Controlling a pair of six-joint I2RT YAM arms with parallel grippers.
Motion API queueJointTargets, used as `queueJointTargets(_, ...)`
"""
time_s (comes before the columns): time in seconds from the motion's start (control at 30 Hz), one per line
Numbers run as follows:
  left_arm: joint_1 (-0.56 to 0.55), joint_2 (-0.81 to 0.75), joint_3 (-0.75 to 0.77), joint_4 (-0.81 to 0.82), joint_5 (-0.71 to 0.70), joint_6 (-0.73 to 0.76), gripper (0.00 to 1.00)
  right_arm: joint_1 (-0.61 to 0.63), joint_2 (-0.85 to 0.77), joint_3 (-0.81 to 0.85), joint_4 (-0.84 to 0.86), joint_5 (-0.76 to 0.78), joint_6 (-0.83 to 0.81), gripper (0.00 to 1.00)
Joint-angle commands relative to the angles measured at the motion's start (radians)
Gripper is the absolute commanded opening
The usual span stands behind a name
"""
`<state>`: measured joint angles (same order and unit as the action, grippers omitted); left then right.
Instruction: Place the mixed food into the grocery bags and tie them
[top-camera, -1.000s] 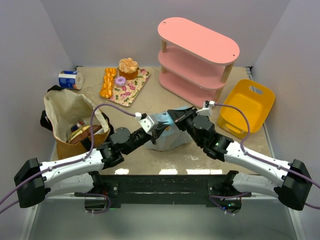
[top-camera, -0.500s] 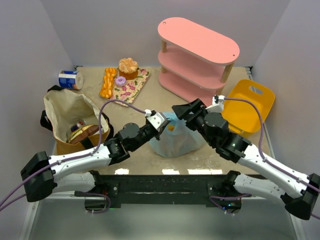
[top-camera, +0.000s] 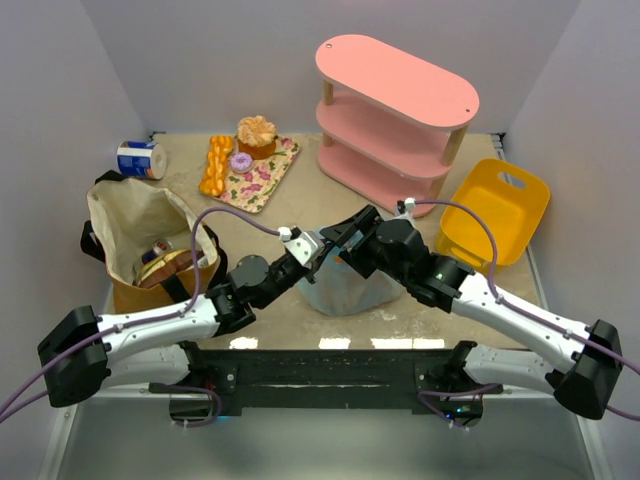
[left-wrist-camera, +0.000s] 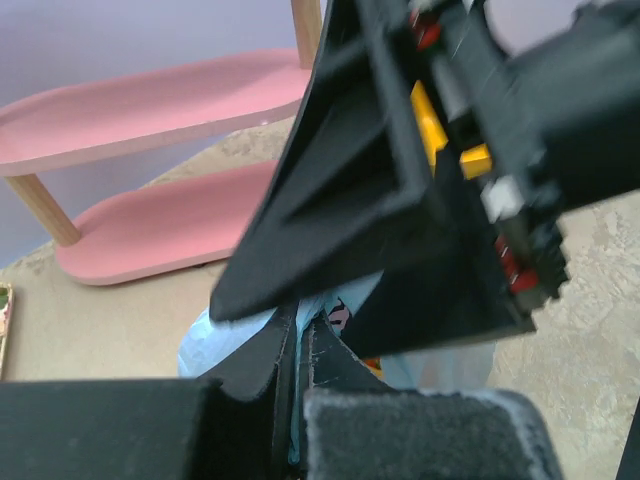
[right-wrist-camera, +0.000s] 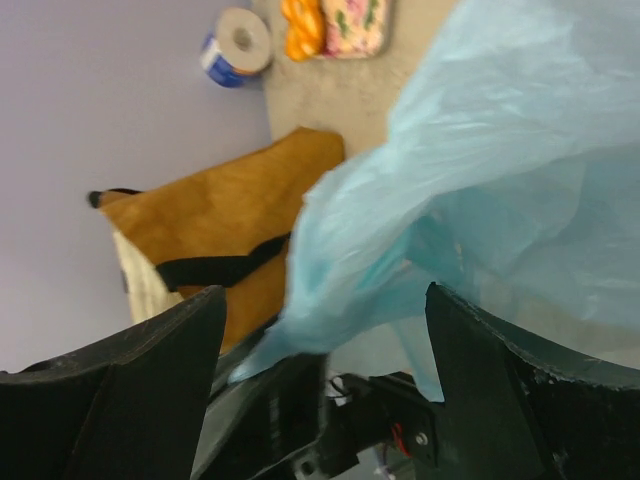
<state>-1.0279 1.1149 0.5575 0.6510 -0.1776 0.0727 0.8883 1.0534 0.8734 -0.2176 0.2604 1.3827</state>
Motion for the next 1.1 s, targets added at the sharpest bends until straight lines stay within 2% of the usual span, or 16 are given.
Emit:
queueJointTargets(0.0, 0.0, -0.029, -0.011, 0.09, -0.023, 0.024, 0.0, 0.0, 0.029, 0.01, 0.02, -0.026, 0.07, 0.85)
queueJointTargets(0.23, -0.008, -0.033, -0.019, 0.093, 0.015, 0.019, 0.0, 0.0, 0.046, 0.012, 0.024, 0.084, 0.05, 0.84)
queueJointTargets(0.47, -0.012, -0.035, -0.027, 0.099, 0.064, 0.012, 0.0, 0.0, 0.074, 0.01, 0.038, 0.204, 0.027, 0.78)
queueJointTargets(0.63, -0.012, -0.033, -0.036, 0.095, 0.081, 0.009, 0.0, 0.0, 0.099, 0.0, 0.104, 0.201, 0.015, 0.74)
queueJointTargets(0.8, -0.012, -0.021, -0.027, 0.07, 0.084, 0.016, 0.0, 0.0, 0.112, -0.002, 0.192, 0.149, 0.018, 0.67)
queueJointTargets(0.93, -0.012, -0.029, -0.028, 0.062, 0.07, 0.024, 0.0, 0.0, 0.096, 0.015, 0.129, 0.195, 0.007, 0.7)
queueJointTargets(1.07, -0.012, -0.03, -0.005, 0.03, 0.001, 0.022, 0.0, 0.0, 0.021, -0.016, 0.066, 0.243, -0.007, 0.79)
